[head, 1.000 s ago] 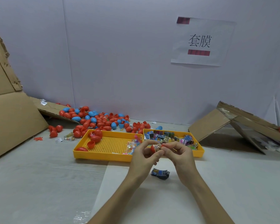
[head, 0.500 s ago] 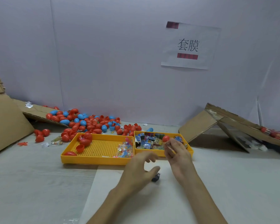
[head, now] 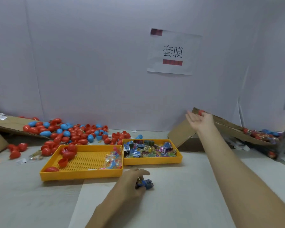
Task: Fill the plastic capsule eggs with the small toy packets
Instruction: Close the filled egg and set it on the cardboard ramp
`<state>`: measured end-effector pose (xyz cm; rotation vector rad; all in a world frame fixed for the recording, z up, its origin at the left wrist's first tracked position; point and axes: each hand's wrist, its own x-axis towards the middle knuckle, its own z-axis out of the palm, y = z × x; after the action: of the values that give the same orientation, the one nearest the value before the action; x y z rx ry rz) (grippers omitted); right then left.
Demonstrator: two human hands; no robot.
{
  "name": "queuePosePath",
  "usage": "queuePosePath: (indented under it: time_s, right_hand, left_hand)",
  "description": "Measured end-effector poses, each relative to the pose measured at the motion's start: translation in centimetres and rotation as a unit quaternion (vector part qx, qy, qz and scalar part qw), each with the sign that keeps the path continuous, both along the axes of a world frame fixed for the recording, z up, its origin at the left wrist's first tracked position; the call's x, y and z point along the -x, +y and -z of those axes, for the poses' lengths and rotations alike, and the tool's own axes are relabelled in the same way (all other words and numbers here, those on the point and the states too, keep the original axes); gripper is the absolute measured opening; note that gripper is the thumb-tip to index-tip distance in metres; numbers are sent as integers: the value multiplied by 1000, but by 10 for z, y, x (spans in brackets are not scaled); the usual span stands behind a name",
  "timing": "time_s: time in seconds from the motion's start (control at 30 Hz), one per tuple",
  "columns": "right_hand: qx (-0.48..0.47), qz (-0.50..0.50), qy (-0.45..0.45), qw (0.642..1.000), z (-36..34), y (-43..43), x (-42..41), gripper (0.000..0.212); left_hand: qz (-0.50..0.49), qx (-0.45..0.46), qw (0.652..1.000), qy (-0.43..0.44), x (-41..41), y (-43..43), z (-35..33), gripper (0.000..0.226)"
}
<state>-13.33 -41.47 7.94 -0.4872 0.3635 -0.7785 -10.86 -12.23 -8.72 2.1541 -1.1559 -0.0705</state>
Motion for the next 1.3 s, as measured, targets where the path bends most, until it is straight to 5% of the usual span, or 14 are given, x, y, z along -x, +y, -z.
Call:
queuePosePath:
  time_s: [0.1, 0.2, 0.37, 0.47, 0.77, 0.9, 1.3]
  right_hand:
    - [67, -35, 4, 997, 33, 34, 2, 31]
    - [214, -124, 136, 959, 87, 83, 6, 24]
    - [568, -116, 267, 770, 156, 111, 18, 23]
    - [639, -160, 288, 696, 167, 115, 25, 23]
    - [643, -200, 285, 682, 166, 116, 30, 22]
    - [660, -182, 307, 660, 168, 118, 28, 21]
    - [651, -201, 273, 679, 167, 113, 27, 24]
  left_hand:
    - [-19, 16, 1000, 19, -1, -1, 2, 46]
    - [-37, 14, 999, 12, 1, 1, 4, 44]
    - [-52, 64, 996, 23, 0, 2, 5, 43]
    - [-67, 82, 994, 21, 0, 1, 4, 39]
    - [-85, 82, 993, 24, 1, 0, 6, 33]
    - [-87, 82, 992, 47, 1, -1, 6, 55]
    - [-97, 78, 990, 58, 4, -4, 5, 51]
